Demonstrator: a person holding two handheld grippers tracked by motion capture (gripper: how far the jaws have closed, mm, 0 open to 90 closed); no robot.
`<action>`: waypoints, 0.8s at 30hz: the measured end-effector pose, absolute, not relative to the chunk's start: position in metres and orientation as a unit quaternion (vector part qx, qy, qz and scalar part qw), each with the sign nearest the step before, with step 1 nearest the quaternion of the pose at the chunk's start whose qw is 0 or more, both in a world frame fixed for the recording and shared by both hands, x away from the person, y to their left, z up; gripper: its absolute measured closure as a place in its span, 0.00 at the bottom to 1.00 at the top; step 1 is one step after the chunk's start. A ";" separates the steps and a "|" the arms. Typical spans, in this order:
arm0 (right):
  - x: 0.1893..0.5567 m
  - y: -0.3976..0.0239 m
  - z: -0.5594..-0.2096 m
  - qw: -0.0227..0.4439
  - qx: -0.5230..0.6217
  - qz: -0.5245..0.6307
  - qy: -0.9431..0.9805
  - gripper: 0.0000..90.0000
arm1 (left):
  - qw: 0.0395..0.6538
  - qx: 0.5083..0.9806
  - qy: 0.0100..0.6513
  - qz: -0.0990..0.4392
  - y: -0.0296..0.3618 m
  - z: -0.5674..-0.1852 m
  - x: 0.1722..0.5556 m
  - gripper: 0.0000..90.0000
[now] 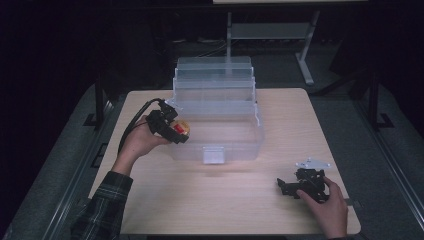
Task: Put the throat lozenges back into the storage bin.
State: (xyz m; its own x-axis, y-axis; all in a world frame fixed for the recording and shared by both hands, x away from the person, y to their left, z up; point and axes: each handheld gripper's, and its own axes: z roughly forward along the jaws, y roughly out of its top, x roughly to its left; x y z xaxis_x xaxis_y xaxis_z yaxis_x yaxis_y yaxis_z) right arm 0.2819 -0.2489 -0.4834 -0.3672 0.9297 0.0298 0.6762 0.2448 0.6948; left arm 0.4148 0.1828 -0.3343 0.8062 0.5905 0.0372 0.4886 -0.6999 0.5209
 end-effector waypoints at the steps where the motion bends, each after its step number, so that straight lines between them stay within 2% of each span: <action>1: 0.282 -0.249 -0.483 0.199 0.526 0.318 0.763 0.00 | 0.250 0.916 0.296 0.104 0.183 -0.334 0.417 0.22; 24: 0.282 -0.249 -0.483 0.199 0.526 0.318 0.763 0.00 | 0.240 0.919 0.297 0.099 0.184 -0.346 0.430 0.22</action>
State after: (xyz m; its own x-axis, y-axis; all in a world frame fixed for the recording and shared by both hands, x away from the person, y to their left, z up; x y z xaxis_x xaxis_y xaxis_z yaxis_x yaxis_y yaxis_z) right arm 0.2818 -0.2489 -0.4834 -0.3672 0.9297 0.0298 0.6763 0.2448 0.6948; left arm 0.4305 0.1835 -0.3464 0.8037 0.5937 0.0395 0.4986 -0.7083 0.4997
